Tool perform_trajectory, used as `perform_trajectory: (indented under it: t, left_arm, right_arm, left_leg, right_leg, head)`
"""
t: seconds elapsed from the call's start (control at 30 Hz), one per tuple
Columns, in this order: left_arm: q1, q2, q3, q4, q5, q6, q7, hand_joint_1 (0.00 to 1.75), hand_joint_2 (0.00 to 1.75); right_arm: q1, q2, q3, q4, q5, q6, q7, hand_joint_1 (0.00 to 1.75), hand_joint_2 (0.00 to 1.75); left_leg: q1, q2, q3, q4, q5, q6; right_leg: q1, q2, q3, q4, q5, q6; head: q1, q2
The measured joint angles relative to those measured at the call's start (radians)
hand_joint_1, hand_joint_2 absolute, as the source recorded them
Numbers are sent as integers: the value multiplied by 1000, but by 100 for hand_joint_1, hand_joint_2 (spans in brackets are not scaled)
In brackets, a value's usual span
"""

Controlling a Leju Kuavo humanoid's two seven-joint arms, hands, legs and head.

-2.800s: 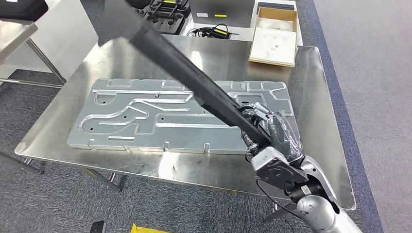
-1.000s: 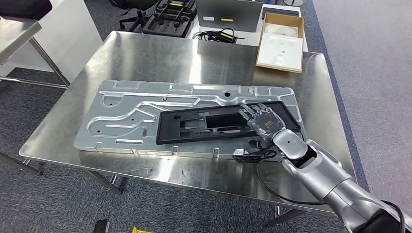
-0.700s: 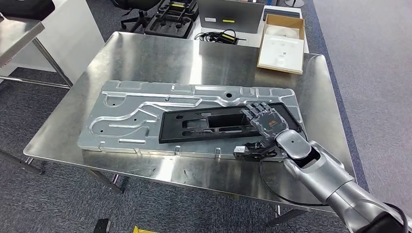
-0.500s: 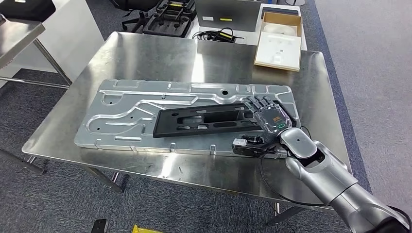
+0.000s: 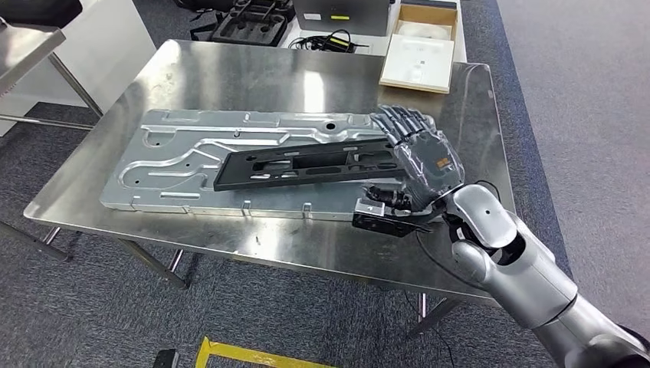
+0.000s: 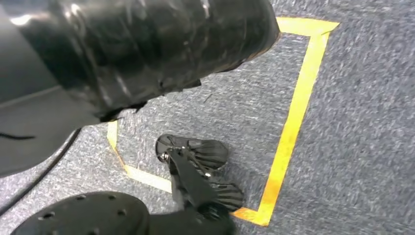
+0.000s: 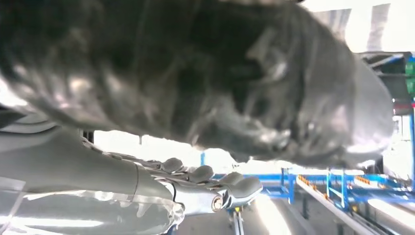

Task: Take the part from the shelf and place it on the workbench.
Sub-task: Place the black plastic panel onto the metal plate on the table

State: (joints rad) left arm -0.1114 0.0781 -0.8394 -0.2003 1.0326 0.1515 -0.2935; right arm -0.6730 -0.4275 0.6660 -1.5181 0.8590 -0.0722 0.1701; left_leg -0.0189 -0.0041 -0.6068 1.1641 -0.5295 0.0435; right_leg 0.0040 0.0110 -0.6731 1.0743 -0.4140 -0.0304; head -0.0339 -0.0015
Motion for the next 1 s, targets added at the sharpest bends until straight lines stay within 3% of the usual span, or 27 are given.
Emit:
perform_trajectory:
  t: [0.07, 0.1, 0.17, 0.2, 0.27, 0.33, 0.37, 0.43, 0.47, 0.5, 0.53, 0.6, 0.67, 0.7, 0.77, 0.83, 0.87, 0.9, 0.93, 1.0]
  left_arm:
    - [-3, 2, 0, 0, 1, 1, 2, 0, 0]
    - [-5, 3, 0, 0, 2, 1, 3, 0, 0]
    - [-7, 3, 0, 0, 4, 1, 4, 0, 0]
    - [-8, 2, -1, 0, 6, 1, 5, 0, 0]
    - [-9, -1, -1, 0, 8, 0, 6, 0, 0]
    - [-7, -4, -1, 0, 9, 0, 8, 0, 0]
    - [-7, -5, -1, 0, 10, 1, 9, 0, 0]
    - [-6, -7, -1, 0, 11, 2, 10, 0, 0]
    - [-6, -7, -1, 0, 12, 2, 11, 0, 0]
    - [-6, -7, -1, 0, 13, 3, 11, 0, 0]
    - [-6, -6, -1, 0, 13, 4, 11, 0, 0]
    - [-6, -5, -1, 0, 16, 4, 11, 0, 0]
    - [-4, -6, -1, 0, 19, 4, 13, 0, 0]
    - [-2, -6, -1, 0, 21, 4, 14, 0, 0]
    - [0, -7, -1, 0, 26, 4, 16, 0, 0]
    - [-1, -8, -1, 0, 32, 6, 17, 0, 0]
    - [-1, -8, -1, 0, 34, 7, 17, 0, 0]
    - [-1, -8, -1, 0, 36, 8, 17, 0, 0]
    - [-1, -8, -1, 0, 37, 9, 17, 0, 0]
    - [-2, -8, -1, 0, 38, 10, 17, 0, 0]
  right_arm:
    - [3, 0, -2, -32, 6, -2, -1, 0, 0]
    - [6, 0, -2, -47, 10, -5, 0, 0, 0]
    - [13, 1, -4, -76, 14, -15, 0, 0, 0]
    - [18, 1, -7, -90, 14, -26, 0, 0, 0]
    - [28, 1, -17, -116, 2, -55, -6, 0, 0]
    - [44, 1, -27, -136, -17, -83, -16, 0, 0]
    - [54, 1, -32, -145, -26, -94, -21, 0, 0]
    - [73, 2, -39, -161, -50, -106, -31, 0, 0]
    - [79, 2, -42, -167, -70, -108, -36, 0, 0]
    - [84, 4, -46, -173, -99, -111, -42, 0, 0]
    - [90, 6, -51, -179, -130, -115, -49, 0, 0]
    - [103, 11, -58, -185, -185, -124, -64, 0, 0]
    - [115, 19, -63, -187, -220, -137, -78, 0, 0]
    - [119, 24, -64, -187, -236, -143, -86, 0, 0]
    - [125, 32, -66, -186, -277, -157, -104, 0, 0]
    - [133, 43, -68, -182, -322, -168, -122, 0, 0]
    - [138, 49, -68, -179, -336, -171, -128, 0, 0]
    - [144, 53, -68, -176, -344, -173, -132, 0, 0]
    - [148, 56, -68, -174, -347, -174, -135, 0, 0]
    - [152, 62, -69, -169, -357, -175, -139, 0, 0]
  left_leg:
    - [-15, 1, 72, -113, 3, 16]
    - [-19, 1, 82, -137, 1, 20]
    - [-18, 2, 82, -159, 26, 24]
    - [-16, 4, 82, -176, 42, 27]
    - [-8, 8, 74, -203, 77, 30]
    - [-4, 9, 48, -204, 100, 28]
    - [-1, 9, 33, -201, 110, 24]
    - [7, 9, -2, -188, 126, 12]
    - [12, 9, -21, -178, 132, 5]
    - [16, 8, -41, -164, 138, -2]
    - [19, 8, -58, -150, 142, -9]
    - [20, 5, -75, -132, 151, -22]
    - [24, 2, -81, -129, 163, -36]
    - [28, 1, -88, -122, 154, -42]
    - [32, 1, -113, -61, 77, -51]
    - [32, 1, -141, 60, -25, -55]
    - [32, 1, -146, 116, -48, -54]
    - [32, 1, -141, 151, -48, -52]
    - [30, 1, -120, 154, -28, -48]
    - [25, 1, -29, 65, 10, -36]
  right_leg:
    - [-3, -2, -5, -5, 15, 5]
    - [-5, -3, -4, -10, 24, 9]
    - [-9, -4, -3, -21, 37, 18]
    - [-7, -3, -7, -16, 26, 22]
    - [-6, -3, -26, 43, -47, 30]
    - [-13, -3, -47, 153, -133, 41]
    - [-18, -3, -50, 197, -149, 48]
    - [-29, -4, -17, 203, -118, 62]
    - [-35, -4, 23, 159, -92, 70]
    - [-38, -5, 69, 97, -85, 78]
    - [-37, -3, 107, 42, -87, 79]
    - [-31, 0, 138, -17, -110, 67]
    - [-27, 0, 127, -19, -100, 43]
    - [-26, -2, 119, -19, -90, 32]
    - [-25, -7, 96, -25, -64, 15]
    - [-21, -8, 65, -26, -38, 9]
    - [-19, -8, 47, -26, -25, 8]
    - [-16, -8, 29, -26, -12, 8]
    - [-14, -8, 11, -25, 1, 9]
    - [-13, -8, -19, -25, 23, 12]
  head:
    - [1, 0]
    - [-1, 0]
    - [-4, 0]
    - [-4, 0]
    - [0, 0]
    - [3, 0]
    - [3, 0]
    - [3, 0]
    - [3, 0]
    - [4, 0]
    - [4, 0]
    - [4, 0]
    - [5, 0]
    - [5, 0]
    - [5, 0]
    - [4, 0]
    - [4, 0]
    - [4, 0]
    - [4, 0]
    - [4, 0]
